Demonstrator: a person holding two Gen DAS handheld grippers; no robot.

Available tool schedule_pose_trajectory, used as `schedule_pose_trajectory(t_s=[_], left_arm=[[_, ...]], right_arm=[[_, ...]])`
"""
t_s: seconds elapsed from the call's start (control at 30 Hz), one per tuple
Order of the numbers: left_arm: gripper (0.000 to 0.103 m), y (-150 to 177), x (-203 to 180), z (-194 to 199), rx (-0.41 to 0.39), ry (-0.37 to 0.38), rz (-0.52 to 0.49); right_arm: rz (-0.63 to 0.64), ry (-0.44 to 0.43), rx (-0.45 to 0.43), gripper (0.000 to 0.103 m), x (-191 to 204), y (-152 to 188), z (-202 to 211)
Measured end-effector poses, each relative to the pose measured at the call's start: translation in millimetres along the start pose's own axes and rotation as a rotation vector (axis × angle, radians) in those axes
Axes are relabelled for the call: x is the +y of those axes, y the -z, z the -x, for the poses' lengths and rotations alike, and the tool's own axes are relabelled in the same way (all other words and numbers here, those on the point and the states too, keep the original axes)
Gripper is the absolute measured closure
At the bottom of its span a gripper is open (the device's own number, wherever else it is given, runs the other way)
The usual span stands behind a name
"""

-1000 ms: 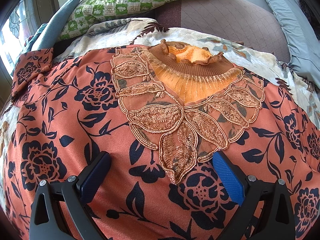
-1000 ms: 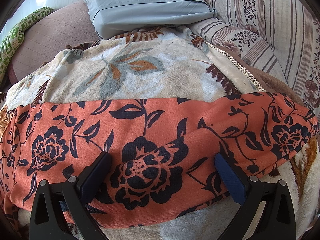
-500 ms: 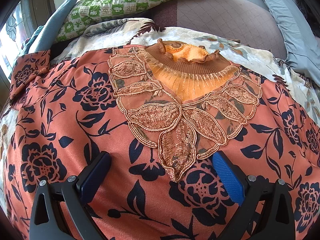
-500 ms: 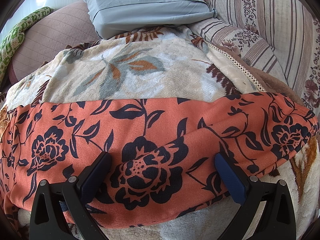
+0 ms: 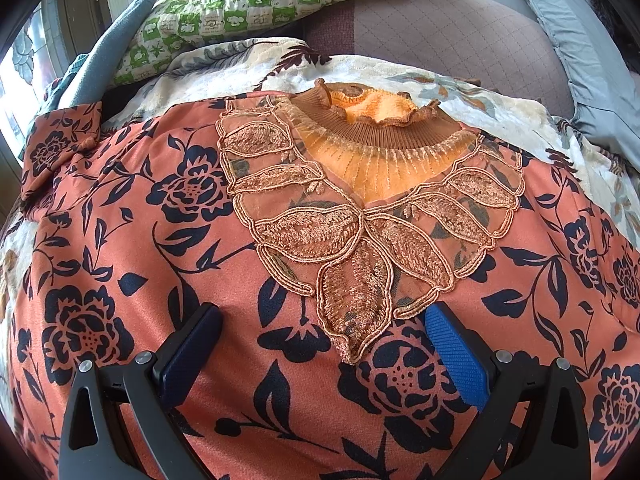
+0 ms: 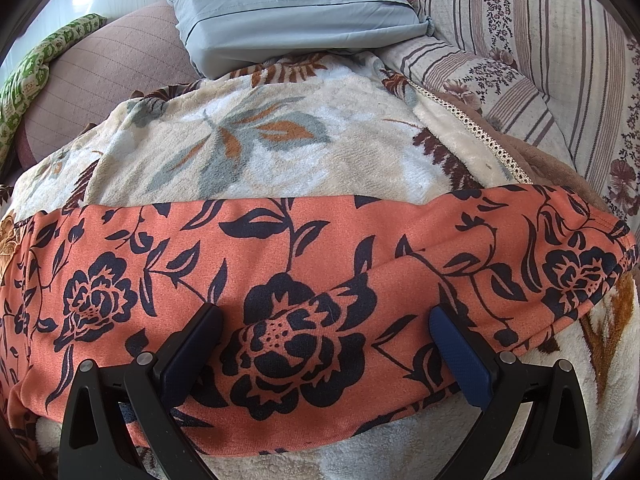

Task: Fold small clothes

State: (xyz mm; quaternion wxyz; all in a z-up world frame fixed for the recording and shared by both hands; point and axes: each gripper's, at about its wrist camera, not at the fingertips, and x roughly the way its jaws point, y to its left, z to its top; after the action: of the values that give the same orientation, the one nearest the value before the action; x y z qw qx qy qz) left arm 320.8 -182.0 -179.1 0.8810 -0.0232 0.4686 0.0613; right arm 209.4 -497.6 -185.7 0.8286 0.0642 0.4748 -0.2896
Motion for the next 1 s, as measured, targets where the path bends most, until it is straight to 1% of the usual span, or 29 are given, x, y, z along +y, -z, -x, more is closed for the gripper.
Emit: schedule_pose_trajectory(t_s=[0.5,0.6,0.73,0.8,0.9,0.93,1.0], left_arm=[[0.000,-1.7,-2.0,-1.5,-0.001,-0.008,-0.008],[0.000,-1.3,-0.3,-1.9,-0.004,0.001,-0.001],[0.000,-1.3,-2.6,-1.6,-0.002,-0.019,0.013],[0.001,-1.4,0.2,-1.9,-0.001,-0.003,0.028],[0.000,-0.4,-3.7,-2.1,-0.009,-0.025,0.012],[0.000,-1.3,-3.3,-2.3,-0.007,-0.023,0.015],[0.001,-1.5,-2.4,-3.5,-0.007,-0.012,0.020]], right_arm=[[-0.001,-0.001,0.001,0.001,-0.3,-1.7,0.8],[0.004,0.005,0.000,0.001,-0.9,-2.7,0.7],[0.010,-0.001,0.029,0.001,-1.8,-7.1,1.0],[0.015,-0.027,0.061,0.001,-3.7,-10.3,1.3],[-0.006,-0.084,0.068,0.001,-12.6,-10.5,6.8],[-0.022,-0.099,0.075,0.001,-17.9,-10.8,9.7],[-0.085,-0.179,0.063,0.001,-34.4,-10.2,22.1]])
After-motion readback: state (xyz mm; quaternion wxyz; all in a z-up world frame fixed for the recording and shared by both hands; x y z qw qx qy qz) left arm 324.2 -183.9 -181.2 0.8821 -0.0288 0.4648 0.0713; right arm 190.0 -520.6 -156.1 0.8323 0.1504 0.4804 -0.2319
